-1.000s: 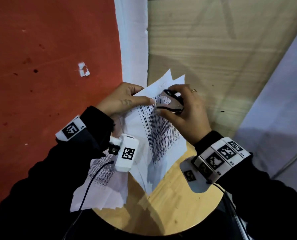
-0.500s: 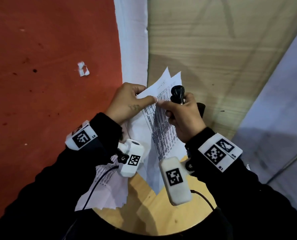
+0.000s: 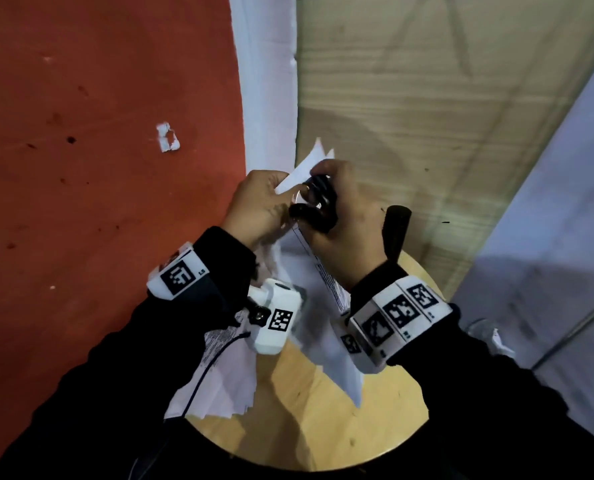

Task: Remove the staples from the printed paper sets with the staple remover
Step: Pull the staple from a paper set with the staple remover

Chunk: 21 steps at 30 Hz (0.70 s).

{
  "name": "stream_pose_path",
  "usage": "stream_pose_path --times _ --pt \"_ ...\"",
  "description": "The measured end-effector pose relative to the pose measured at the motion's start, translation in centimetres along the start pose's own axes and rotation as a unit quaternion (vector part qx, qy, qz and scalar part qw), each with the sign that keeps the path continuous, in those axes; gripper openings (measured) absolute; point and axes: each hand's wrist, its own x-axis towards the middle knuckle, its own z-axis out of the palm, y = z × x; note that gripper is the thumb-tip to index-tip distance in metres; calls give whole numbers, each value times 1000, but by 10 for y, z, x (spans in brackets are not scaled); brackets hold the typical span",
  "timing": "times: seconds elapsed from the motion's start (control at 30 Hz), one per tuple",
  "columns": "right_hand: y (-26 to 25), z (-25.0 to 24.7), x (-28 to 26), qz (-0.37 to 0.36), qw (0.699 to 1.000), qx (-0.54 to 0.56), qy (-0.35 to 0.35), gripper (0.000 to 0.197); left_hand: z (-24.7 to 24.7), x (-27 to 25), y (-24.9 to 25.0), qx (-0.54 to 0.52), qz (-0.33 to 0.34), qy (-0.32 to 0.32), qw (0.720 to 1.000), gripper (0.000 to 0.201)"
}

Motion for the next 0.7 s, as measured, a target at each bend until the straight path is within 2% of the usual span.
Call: stream_pose_path --times 0.07,0.13,0.2,0.27,0.37,0.47,0.5,0.57,0.63,0.7 --pt "5 -4 0 22 999 25 30 37 -7 3 -5 52 21 15 998 48" --pt "17 -12 0 87 990 82 79 32 -18 5 -9 88 40 20 995 47" --pt "31 -21 -6 154 982 64 84 30 -28 7 -13 114 65 14 991 52" --pt "55 -27 -16 223 974 -17 30 27 -33 8 -14 173 105 12 979 60" --pt "89 -27 -34 302 942 -116 -86 23 -35 6 -13 234 149 -24 961 62" --pt "102 -30 -34 278 944 -151 -90 31 -40 4 -12 235 161 -73 956 46" --pt "103 -32 -30 255 953 -136 -87 34 -43 3 -11 237 162 -89 954 36" --pt "100 -33 -21 254 964 -23 -80 31 -50 -1 -3 240 170 -135 946 16" --pt "95 -32 -13 305 942 115 -84 32 -59 -4 7 227 156 -185 943 11" --pt "88 -26 -6 347 907 206 -119 31 -70 -5 16 208 135 -218 944 12"
